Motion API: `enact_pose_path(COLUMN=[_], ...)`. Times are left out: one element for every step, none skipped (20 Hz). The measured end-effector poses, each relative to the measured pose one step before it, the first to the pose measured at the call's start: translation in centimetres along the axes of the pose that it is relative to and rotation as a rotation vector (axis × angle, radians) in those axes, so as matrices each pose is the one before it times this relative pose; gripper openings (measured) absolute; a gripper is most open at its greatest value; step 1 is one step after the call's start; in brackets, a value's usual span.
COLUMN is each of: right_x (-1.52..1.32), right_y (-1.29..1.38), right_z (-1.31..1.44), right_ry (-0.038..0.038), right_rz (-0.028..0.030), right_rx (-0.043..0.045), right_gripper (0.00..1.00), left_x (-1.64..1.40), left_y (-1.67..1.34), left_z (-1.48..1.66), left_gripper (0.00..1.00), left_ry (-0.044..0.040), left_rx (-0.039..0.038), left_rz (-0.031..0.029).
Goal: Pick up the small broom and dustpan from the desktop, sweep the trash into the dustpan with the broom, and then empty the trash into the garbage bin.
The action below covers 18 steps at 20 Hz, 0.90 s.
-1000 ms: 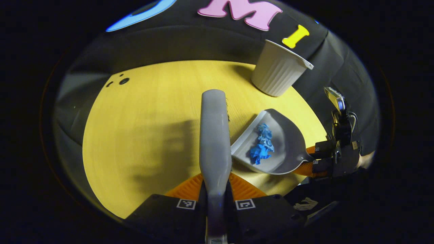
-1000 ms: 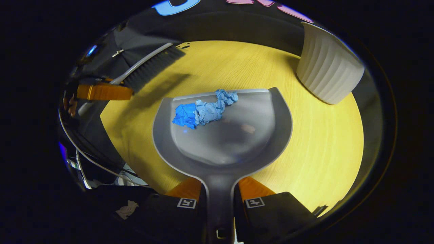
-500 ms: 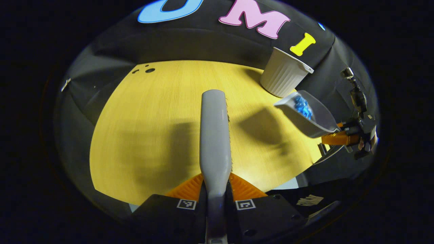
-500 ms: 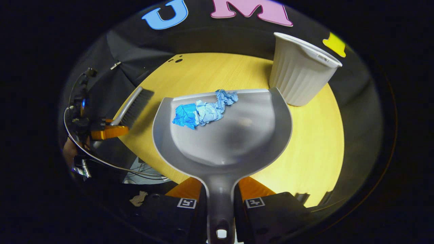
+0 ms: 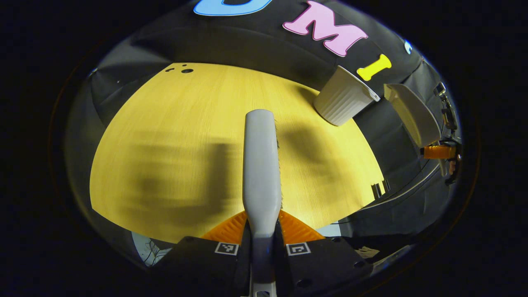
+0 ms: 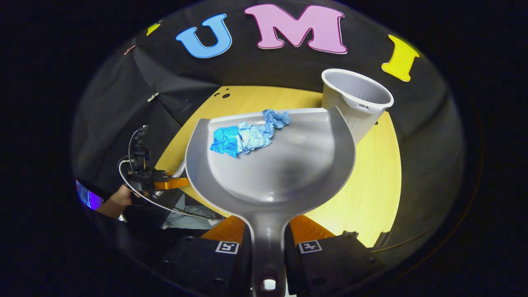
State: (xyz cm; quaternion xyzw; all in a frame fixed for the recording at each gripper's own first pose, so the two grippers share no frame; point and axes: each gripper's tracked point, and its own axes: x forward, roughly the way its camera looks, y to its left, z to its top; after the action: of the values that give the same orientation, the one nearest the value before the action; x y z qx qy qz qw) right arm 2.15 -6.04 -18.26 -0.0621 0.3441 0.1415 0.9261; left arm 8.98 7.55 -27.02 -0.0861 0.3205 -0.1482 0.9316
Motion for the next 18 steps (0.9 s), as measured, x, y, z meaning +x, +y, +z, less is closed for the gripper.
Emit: enact_pose_path(right_x=[0.127,0.194,0.337,-0.286,-0.112,-0.123,-0.054,-0.215,-0.050,0.024,0.392,0.851,0.952,1.088,1.178,1.282,1.217,1.007], right_y=[-0.291,0.067,-0.173,-0.258,-0.192,-0.637,-1.434,-1.372,-1.485,-1.807,-1.796,-1.613,-1.744,-1.343,-1.222,-1.238,-1.175,-0.891], right_z=[0.156,-0.132,0.115,0.766,0.537,0.776,1.350,1.081,1.435,1.768,1.594,0.880,0.988,0.795,0.795,0.646,0.394,0.151], right_ry=[-0.00603,-0.00742,-0.00498,-0.00614,-0.00702,-0.01003,-0.01314,-0.01204,-0.01602,-0.01908,-0.01445,-0.01437,-0.00963,-0.00371,-0.00561,-0.00412,0.00251,0.00104], right_rz=[-0.00360,-0.00602,0.00196,0.00947,0.00817,-0.00140,-0.00880,-0.00876,-0.00776,-0.01586,-0.02678,-0.03342,-0.02891,-0.02143,-0.01718,-0.02202,-0.02368,-0.02532], right_rx=[-0.01107,-0.01145,-0.00174,0.00575,0.00554,-0.00197,-0.00151,0.00246,0.00240,-0.00190,-0.00755,-0.01054,-0.00467,0.00114,0.00774,0.00186,-0.00622,-0.01460], right_gripper=[0.37,0.37,0.37,0.37,0.37,0.37,0.37,0.37,0.37,0.37,0.37,0.37,0.37,0.37,0.37,0.37,0.37,0.37], left_x=[-0.052,-0.092,-0.038,0.001,-0.059,-0.166,0.020,-0.196,-0.054,0.093,0.260,0.099,0.305,0.303,0.469,0.407,0.447,0.282], left_y=[0.067,0.227,0.256,0.226,0.208,0.163,0.143,-0.185,-0.162,-0.142,-0.103,0.015,-0.357,-0.393,-0.579,-0.513,-0.474,-0.377], left_z=[0.136,0.175,0.202,0.437,0.340,0.409,0.369,0.461,0.489,0.373,0.179,0.270,0.248,0.283,0.071,0.065,0.052,0.208], left_gripper=[0.28,0.28,0.28,0.28,0.28,0.28,0.28,0.28,0.28,0.24,0.24,0.28,0.28,0.28,0.24,0.28,0.28,0.28], left_ry=[-0.00507,-0.00338,-0.00325,-0.00668,-0.00959,-0.00883,-0.00899,-0.01149,-0.01238,-0.00798,-0.00483,-0.00322,-0.00543,-0.00703,0.00182,0.00867,0.00714,-0.00048], left_rx=[-0.00935,-0.01190,-0.01369,-0.01254,-0.01520,-0.01886,-0.02508,-0.02550,-0.02166,-0.01384,-0.00548,0.00067,0.00296,0.00298,-0.00281,-0.00290,0.00637,0.01355], left_rz=[0.00320,0.00769,0.00783,0.00952,0.01241,0.01408,0.01558,0.00575,0.00126,0.00525,0.01126,0.01202,0.00833,0.00441,0.00122,-0.00053,0.00039,0.00311])
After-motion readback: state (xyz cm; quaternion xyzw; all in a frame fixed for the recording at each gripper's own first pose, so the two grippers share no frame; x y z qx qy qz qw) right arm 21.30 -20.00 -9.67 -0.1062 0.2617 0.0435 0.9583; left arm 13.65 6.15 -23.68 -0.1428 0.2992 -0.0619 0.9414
